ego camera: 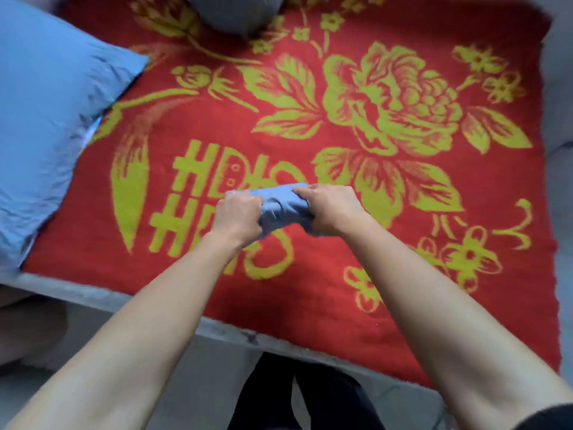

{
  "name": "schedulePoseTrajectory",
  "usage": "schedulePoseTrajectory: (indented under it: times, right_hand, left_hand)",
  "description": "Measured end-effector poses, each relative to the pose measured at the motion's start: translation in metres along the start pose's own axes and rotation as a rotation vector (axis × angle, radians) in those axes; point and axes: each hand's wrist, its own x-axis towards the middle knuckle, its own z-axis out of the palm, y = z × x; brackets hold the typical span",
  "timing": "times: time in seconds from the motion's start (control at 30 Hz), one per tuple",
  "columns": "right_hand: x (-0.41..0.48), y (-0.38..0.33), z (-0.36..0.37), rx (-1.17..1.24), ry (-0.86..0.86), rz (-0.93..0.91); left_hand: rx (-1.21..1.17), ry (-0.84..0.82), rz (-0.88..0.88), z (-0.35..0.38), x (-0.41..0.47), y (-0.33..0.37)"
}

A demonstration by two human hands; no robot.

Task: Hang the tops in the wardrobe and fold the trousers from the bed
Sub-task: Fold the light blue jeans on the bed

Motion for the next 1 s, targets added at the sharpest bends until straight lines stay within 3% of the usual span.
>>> schedulePoseTrajectory:
  times: [0.23,0.43,0.6,0.77,1.0]
  right_hand:
    - [-0.043,-0.049,-0.211,-0.063,0.463,-0.092]
    - [-0.103,-0.105,-0.324,-0.028,0.691,-0.265]
    - [-0.129,-0.17,-0.336,-0.05,0.794,-0.525]
    - [-0.154,-0.271,-0.311,-0.089,0.755,-0.819]
    - [-0.265,-0.427,-0.301,-0.1,0.741,-1.164]
  left_hand:
    - [0.135,0.448,-0.119,-0.224,-0.041,-0.045]
    - [0.107,0.609,-0.349,-0.337,-0.133,-0.074]
    - [0.163,0.652,-0.532,-0.346,-0.232,-0.094]
    - [0.198,0.605,-0.817,-0.312,-0.348,-0.111]
    - [0.265,0.589,-1.176,-0.317,-0.55,-0.121]
